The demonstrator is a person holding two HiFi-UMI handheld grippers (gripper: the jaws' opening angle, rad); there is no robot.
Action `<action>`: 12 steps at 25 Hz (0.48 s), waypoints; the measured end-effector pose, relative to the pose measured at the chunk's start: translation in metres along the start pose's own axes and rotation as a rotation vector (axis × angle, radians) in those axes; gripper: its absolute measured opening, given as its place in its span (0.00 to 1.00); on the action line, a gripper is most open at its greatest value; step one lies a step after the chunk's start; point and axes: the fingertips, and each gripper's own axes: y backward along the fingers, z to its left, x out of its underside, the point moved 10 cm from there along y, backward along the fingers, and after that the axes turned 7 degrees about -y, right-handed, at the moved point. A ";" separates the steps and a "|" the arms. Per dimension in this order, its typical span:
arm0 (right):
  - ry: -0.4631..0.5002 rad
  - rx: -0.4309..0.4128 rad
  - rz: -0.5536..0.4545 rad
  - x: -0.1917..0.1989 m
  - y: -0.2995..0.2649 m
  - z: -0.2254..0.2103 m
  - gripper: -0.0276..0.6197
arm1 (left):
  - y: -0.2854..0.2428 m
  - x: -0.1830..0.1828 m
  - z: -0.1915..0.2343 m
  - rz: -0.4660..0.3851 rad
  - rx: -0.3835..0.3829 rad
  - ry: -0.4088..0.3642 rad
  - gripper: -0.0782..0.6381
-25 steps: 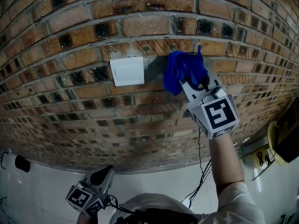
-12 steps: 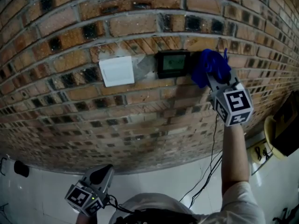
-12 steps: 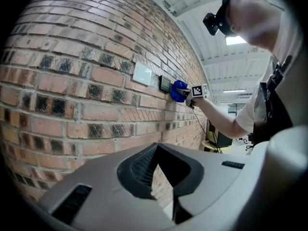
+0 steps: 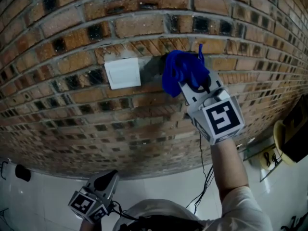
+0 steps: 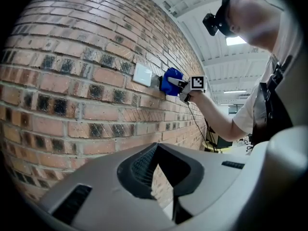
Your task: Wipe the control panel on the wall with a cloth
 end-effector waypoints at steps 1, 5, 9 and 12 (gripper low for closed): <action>-0.010 -0.010 0.004 0.000 -0.007 0.006 0.18 | 0.001 0.000 0.000 -0.002 -0.001 0.001 0.11; -0.043 -0.028 0.020 0.004 -0.024 0.017 0.18 | 0.004 0.002 0.001 -0.005 -0.010 0.006 0.11; -0.011 -0.002 0.022 0.006 -0.013 0.002 0.18 | 0.005 0.003 0.004 -0.007 -0.019 0.017 0.11; 0.032 0.051 0.034 0.012 0.004 -0.022 0.18 | 0.002 0.004 0.006 -0.004 -0.011 0.020 0.11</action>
